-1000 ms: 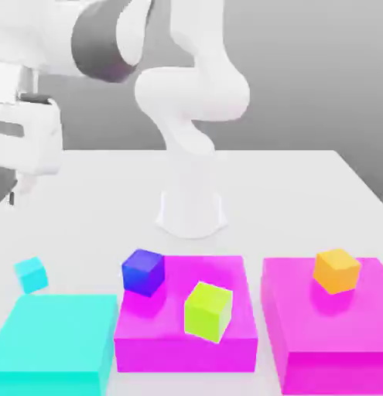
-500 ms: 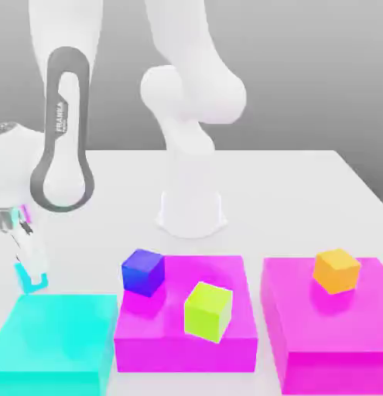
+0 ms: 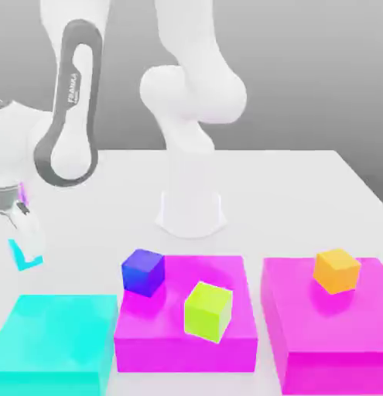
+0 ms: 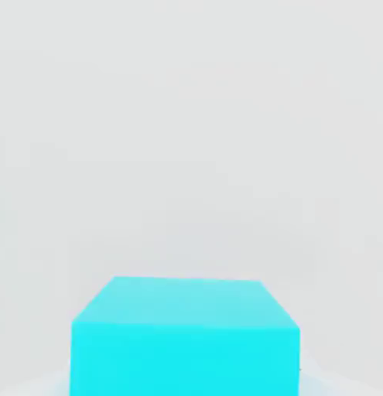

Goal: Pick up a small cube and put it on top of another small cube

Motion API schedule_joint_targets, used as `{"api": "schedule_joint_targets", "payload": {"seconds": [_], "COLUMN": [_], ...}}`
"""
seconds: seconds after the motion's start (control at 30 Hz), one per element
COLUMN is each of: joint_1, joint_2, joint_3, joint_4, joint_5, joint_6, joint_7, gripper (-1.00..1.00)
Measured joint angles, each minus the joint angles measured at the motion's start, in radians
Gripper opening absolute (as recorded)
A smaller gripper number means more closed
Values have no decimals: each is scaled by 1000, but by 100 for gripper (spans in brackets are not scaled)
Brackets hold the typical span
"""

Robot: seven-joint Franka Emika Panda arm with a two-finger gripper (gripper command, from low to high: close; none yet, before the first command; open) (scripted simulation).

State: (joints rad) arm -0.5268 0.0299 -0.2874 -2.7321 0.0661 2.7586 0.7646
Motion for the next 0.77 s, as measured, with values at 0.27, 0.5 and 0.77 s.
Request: {"api": "schedule_joint_targets", "payload": {"seconds": [0.27, 0.5, 0.77], "joint_1": [150, 259, 260], "joint_2": [-293, -462, -321], "joint_3": [160, 304, 315], "joint_4": [-67, -127, -167], "joint_5": [-70, -47, -48], "joint_6": [-221, -332, -151], "joint_7": [226, 338, 345], "gripper": [-100, -100, 100]}}
